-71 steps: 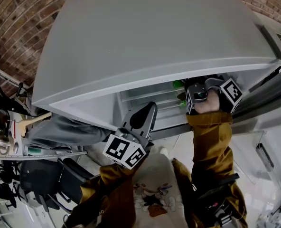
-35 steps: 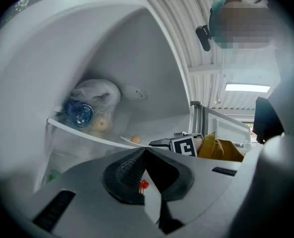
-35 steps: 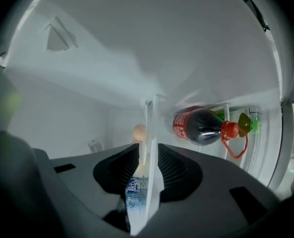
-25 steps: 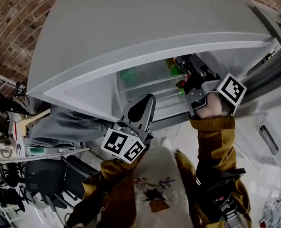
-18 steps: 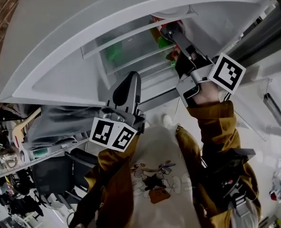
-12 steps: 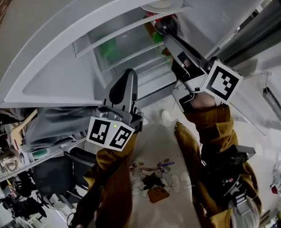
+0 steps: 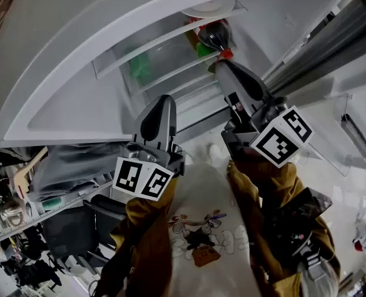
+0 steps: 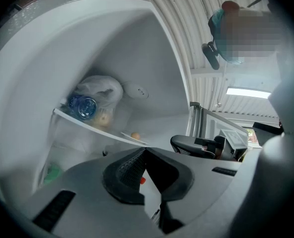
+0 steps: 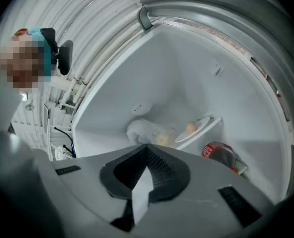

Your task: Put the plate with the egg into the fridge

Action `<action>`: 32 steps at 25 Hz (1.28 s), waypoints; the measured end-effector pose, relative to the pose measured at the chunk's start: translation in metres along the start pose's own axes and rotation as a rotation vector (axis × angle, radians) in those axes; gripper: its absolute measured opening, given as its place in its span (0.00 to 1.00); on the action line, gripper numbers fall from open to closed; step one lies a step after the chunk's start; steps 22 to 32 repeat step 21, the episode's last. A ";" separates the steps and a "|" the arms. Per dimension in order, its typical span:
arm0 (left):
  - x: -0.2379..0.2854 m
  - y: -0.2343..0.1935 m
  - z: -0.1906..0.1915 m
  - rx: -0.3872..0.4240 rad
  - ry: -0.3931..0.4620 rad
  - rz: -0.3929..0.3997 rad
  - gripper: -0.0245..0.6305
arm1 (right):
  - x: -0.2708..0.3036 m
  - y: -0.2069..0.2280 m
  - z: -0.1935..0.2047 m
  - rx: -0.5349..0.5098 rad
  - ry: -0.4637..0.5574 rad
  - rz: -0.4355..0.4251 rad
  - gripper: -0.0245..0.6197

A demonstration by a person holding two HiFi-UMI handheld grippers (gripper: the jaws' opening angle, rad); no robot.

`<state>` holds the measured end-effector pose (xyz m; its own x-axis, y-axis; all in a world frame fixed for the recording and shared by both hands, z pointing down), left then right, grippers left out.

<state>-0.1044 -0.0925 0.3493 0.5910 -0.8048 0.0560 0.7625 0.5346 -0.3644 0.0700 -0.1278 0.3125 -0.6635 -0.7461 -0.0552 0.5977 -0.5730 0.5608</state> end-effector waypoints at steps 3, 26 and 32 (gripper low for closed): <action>0.000 0.002 0.005 -0.007 -0.008 0.000 0.05 | -0.010 -0.003 0.013 -0.081 -0.023 0.017 0.05; 0.004 0.010 0.022 -0.029 -0.059 0.040 0.05 | -0.029 0.003 0.068 -0.129 -0.128 0.117 0.05; 0.004 0.010 0.022 -0.029 -0.059 0.040 0.05 | -0.029 0.003 0.068 -0.129 -0.128 0.117 0.05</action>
Point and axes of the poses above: the fingertips, and each gripper's own axes: x forward along the fingers, y to its right, z out of its underside, the point moved 5 cm from there along -x, backward along the fingers, and after that the axes turned 7 degrees about -y, right-handed, at the moved point
